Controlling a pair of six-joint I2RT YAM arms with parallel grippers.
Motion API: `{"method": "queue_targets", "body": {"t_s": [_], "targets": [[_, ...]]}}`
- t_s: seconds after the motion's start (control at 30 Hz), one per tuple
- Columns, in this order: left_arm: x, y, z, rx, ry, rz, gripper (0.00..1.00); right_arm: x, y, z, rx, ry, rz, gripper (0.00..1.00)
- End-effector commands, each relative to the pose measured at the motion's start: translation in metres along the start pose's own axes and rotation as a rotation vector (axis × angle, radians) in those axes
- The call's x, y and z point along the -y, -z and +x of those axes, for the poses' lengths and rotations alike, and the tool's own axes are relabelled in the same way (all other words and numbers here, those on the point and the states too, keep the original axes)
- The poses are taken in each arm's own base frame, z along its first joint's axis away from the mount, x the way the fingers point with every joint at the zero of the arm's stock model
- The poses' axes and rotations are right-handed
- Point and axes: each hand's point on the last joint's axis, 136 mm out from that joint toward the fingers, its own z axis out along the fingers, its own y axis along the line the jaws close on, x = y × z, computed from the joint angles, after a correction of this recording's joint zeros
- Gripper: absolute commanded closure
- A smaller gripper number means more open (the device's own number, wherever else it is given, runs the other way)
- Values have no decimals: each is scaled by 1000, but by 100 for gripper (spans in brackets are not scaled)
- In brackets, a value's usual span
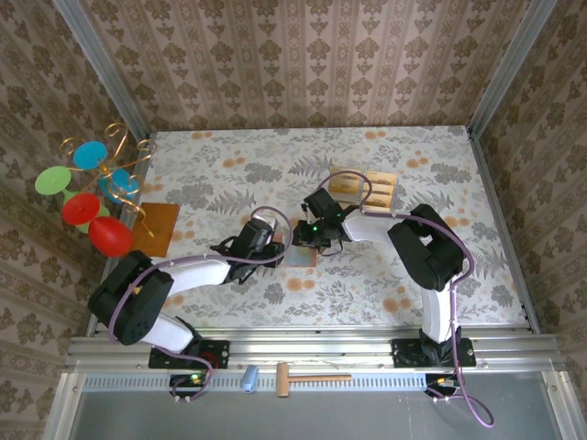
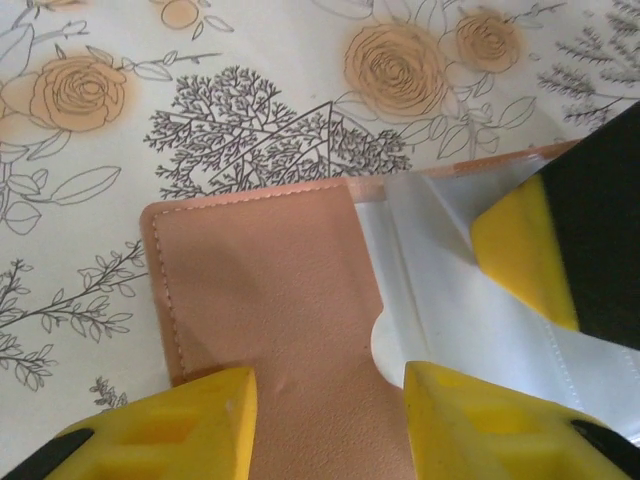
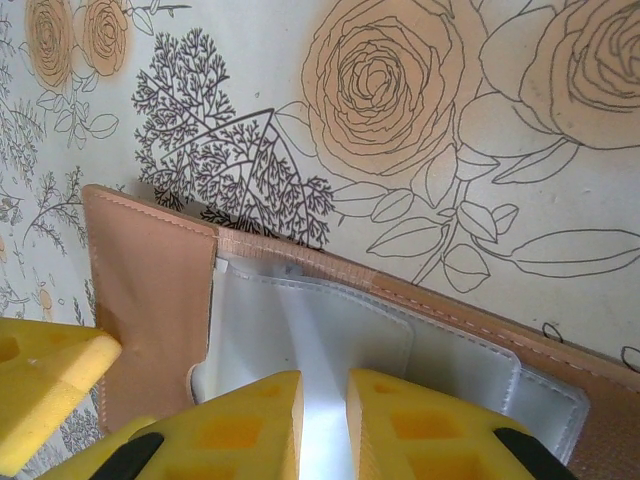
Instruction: Put the credit cards into the card holder
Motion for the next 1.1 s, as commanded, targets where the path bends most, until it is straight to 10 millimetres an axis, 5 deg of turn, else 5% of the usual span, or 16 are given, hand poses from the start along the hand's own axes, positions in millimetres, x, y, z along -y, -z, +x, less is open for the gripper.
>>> {"method": "queue_targets", "body": {"t_s": [0.0, 0.37, 0.77, 1.07], "targets": [[8, 5, -4, 41, -19, 40, 54, 9, -12, 14, -53, -25, 28, 78], [18, -2, 2, 14, -64, 69, 52, 9, -13, 15, -57, -27, 27, 78], [4, -14, 26, -70, -135, -22, 58, 4, -11, 12, -54, -24, 19, 77], [1, -17, 32, -79, -125, -33, 60, -13, 19, -9, 16, -23, -21, 62]]}}
